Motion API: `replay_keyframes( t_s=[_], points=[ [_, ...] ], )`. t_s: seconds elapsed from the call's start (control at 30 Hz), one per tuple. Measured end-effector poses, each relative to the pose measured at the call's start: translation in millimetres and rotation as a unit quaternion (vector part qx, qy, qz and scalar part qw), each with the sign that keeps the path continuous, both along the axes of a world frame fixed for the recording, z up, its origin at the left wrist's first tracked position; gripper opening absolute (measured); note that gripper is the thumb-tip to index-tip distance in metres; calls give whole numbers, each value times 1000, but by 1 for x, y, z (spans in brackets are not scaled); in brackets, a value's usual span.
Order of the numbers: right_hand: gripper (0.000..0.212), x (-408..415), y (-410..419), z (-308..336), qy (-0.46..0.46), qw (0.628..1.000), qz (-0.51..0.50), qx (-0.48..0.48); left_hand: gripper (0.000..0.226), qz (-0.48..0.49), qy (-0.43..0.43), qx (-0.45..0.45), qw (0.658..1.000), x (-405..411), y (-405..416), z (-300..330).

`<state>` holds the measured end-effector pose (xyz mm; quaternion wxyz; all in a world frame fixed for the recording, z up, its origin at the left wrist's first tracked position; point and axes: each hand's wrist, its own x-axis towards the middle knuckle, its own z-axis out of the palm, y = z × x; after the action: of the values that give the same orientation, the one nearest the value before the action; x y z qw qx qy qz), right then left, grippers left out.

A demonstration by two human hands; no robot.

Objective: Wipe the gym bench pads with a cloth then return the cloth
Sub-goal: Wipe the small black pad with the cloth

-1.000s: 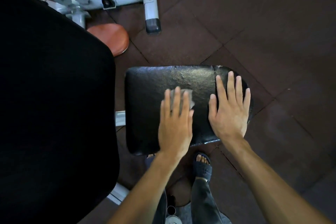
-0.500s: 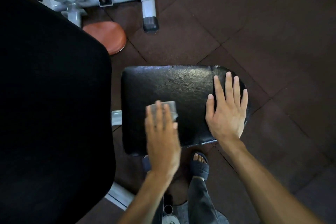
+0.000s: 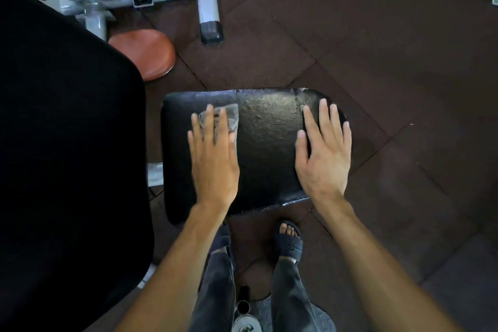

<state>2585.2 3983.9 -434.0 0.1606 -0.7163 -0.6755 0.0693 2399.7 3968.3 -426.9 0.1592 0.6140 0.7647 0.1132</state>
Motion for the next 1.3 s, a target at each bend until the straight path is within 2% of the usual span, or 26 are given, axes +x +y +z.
replay_keyframes(
  t_s=[0.13,0.2,0.3,0.4,0.47,0.6,0.67,0.73,0.8,0.87,0.93,1.0,1.07,1.17,1.23,1.3],
  points=[
    [53,-3,0,-1,-50,998,6,-24,53,18,18,-13,1000,38,-51,0],
    [54,1,0,-2,-51,998,5,-31,54,-21,32,-6,999,60,-56,0],
    [55,5,1,-2,-51,998,12,-38,53,-103,54,19,993,56,-11,0],
    [56,1,1,0,-57,997,20,-37,52,-38,39,-14,998,19,47,2],
    [57,-1,0,1,-63,997,21,-41,53,-11,26,-18,999,-3,50,2],
    [57,-3,-1,1,-63,997,18,-42,55,9,11,-9,1000,-3,-25,2],
    [58,-4,-1,0,-72,996,12,-42,56,-4,6,-20,1000,19,-66,2],
    [57,-6,0,0,-65,997,6,-39,55,-27,-3,-9,1000,49,-72,-3],
    [52,-5,0,0,-32,999,1,-32,56,-32,-42,13,999,80,-47,-2],
    [46,0,4,1,39,999,-14,-17,60,-32,-112,-9,993,99,-17,4],
    [43,9,7,7,186,982,-43,-7,57,-43,-213,-23,976,95,-4,16],
    [44,12,4,17,296,953,-66,-1,56,-52,-264,20,963,69,-4,22],
    [47,4,-5,27,288,956,-49,-7,54,-30,-190,66,979,29,2,11],
    [54,-29,-21,28,176,983,-5,-48,56,-17,-1,26,1000,-12,14,-7],
    [61,-52,-25,22,83,993,7,-83,59,-30,55,-3,998,-16,14,-13],
    [70,-66,-27,16,13,994,2,-108,59,-39,72,-3,997,-14,12,-14]
  ],
)
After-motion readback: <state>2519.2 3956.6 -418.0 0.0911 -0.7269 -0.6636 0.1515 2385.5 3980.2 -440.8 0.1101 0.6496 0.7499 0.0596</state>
